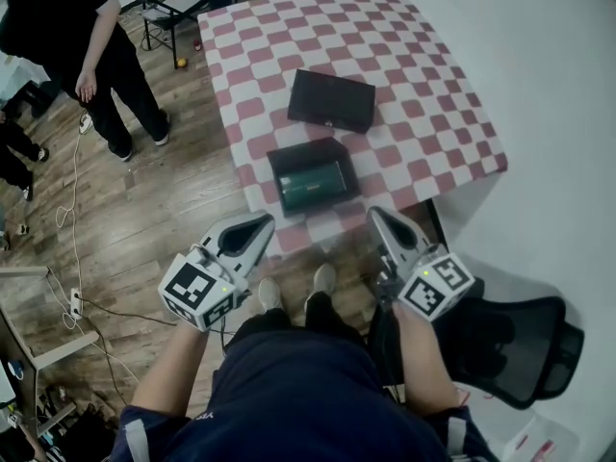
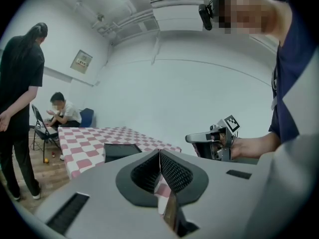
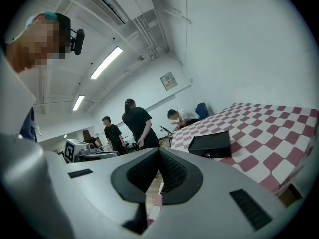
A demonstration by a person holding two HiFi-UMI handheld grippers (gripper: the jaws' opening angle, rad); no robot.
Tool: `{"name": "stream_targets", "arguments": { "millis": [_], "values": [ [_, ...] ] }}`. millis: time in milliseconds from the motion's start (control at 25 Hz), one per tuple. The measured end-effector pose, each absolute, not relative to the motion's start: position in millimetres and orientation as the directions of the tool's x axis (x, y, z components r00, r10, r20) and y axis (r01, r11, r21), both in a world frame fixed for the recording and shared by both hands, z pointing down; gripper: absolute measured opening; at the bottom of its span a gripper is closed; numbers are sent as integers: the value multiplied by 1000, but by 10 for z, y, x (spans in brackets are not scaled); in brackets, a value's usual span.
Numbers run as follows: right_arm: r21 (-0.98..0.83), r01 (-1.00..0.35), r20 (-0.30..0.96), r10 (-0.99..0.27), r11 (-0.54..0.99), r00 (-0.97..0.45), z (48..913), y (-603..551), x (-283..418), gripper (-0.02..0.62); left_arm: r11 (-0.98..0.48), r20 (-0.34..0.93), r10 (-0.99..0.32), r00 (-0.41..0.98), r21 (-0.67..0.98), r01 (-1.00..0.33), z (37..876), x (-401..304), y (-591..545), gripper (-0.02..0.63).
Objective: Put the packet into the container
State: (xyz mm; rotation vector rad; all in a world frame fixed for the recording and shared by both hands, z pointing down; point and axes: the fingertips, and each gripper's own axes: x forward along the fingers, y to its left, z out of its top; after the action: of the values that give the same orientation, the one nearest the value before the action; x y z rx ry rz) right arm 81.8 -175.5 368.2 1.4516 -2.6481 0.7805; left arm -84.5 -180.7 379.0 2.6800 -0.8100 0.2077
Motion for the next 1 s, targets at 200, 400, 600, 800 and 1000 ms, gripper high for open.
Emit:
{"name": "stream_targets", "arguments": {
  "millis": [200, 400, 600, 800, 1000],
  "values": [
    [-375, -788, 254, -764, 487, -593, 3618, -1674, 602, 17, -794, 218, -503, 836, 264, -547, 3765, -890, -1751, 26],
    [-361, -775, 263, -740, 519, -619, 3615, -1610, 431, 17, -800, 210, -491, 845, 273, -533, 3745, -900, -1717, 26],
    [-359, -762, 270, -722, 538, -637, 3622, -1558, 359, 17, -793, 219, -495, 841, 282, -540, 3757, -949, -1718, 25],
    [-356, -760, 271, -718, 544, -641, 3603, -1585, 373, 17, -795, 211, -503, 838, 267, -544, 3723, -939, -1784, 25],
    [-358, -751, 277, -705, 554, -652, 3608, -1612, 382, 17, -797, 209, -503, 839, 263, -543, 3690, -871, -1831, 25]
  ]
}}
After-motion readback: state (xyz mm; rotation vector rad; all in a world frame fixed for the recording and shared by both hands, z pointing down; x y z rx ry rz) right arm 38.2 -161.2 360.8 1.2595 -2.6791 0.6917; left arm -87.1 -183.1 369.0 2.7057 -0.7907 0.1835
